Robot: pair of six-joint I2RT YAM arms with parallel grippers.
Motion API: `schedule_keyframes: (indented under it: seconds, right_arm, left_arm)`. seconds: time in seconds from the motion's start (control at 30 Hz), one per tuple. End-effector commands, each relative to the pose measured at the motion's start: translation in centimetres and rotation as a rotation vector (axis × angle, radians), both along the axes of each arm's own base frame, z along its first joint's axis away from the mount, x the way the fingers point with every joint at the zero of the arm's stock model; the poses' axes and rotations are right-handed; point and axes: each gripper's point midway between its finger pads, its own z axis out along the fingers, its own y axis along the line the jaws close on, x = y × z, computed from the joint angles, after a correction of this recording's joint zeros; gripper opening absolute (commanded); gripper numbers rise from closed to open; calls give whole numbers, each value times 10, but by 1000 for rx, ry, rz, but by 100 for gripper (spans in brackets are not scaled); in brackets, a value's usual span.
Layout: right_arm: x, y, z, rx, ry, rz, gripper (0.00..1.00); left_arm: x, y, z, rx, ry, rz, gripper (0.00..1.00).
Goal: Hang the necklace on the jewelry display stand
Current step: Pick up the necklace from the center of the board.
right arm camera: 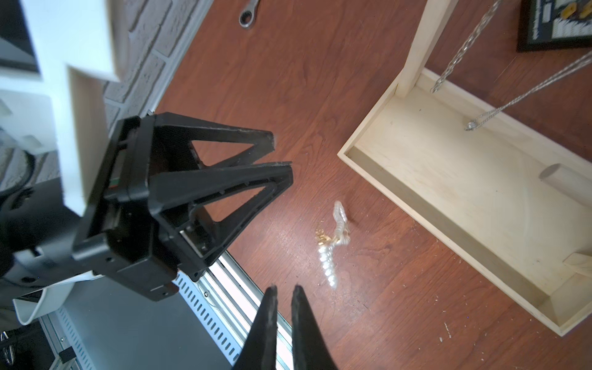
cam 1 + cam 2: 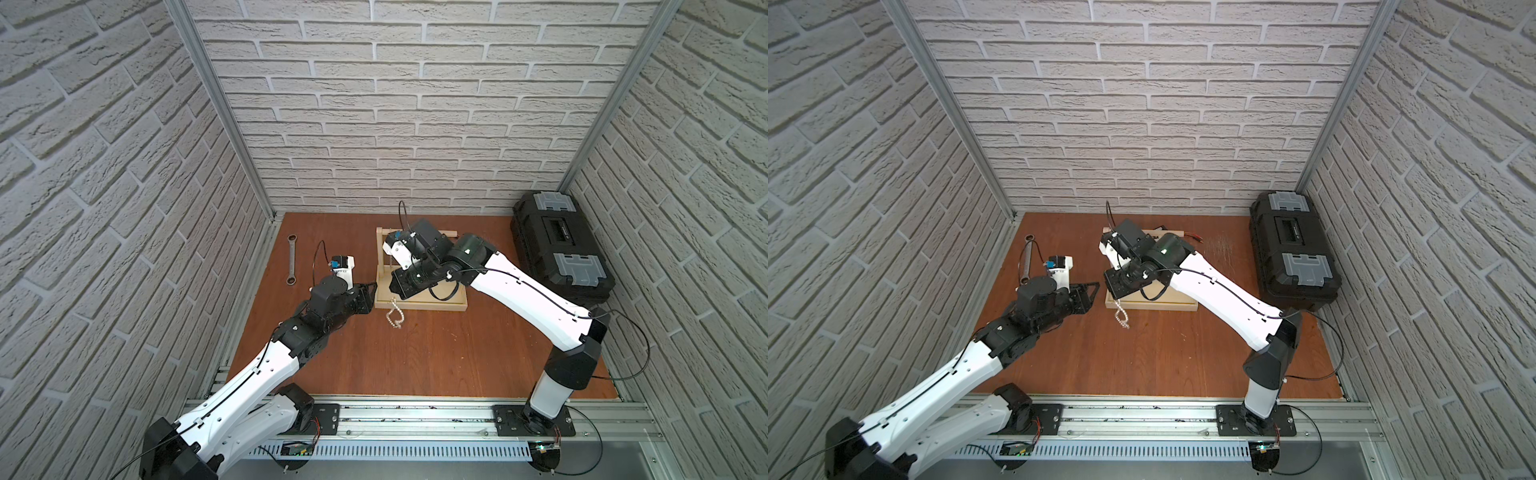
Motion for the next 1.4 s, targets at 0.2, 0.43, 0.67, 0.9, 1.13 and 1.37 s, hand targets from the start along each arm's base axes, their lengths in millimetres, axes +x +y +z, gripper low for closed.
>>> schedule_keyframes:
  seconds: [0.2, 0.43, 0.67, 0.9, 1.13, 1.37]
  right_arm:
    - [7, -22, 39, 55, -79, -21, 14]
    - [9, -47, -50, -170, 28, -92, 23]
    - [11, -58, -170, -406, 182, -140, 45]
    - [16, -51, -228, -475, 228, -112, 45]
    - [5, -47, -253, -474, 266, -79, 44]
    - [6, -46, -264, -490, 275, -69, 42]
  left_arm:
    - [-7, -24, 36, -17, -81, -126, 44]
    - [-4, 27, 15, 57, -1, 117, 44]
    - [-8, 46, 9, 59, 13, 191, 44]
    - [-9, 54, 3, 74, 30, 213, 44]
    - [-8, 58, -3, 70, 43, 232, 44]
    - [-5, 57, -4, 69, 49, 233, 44]
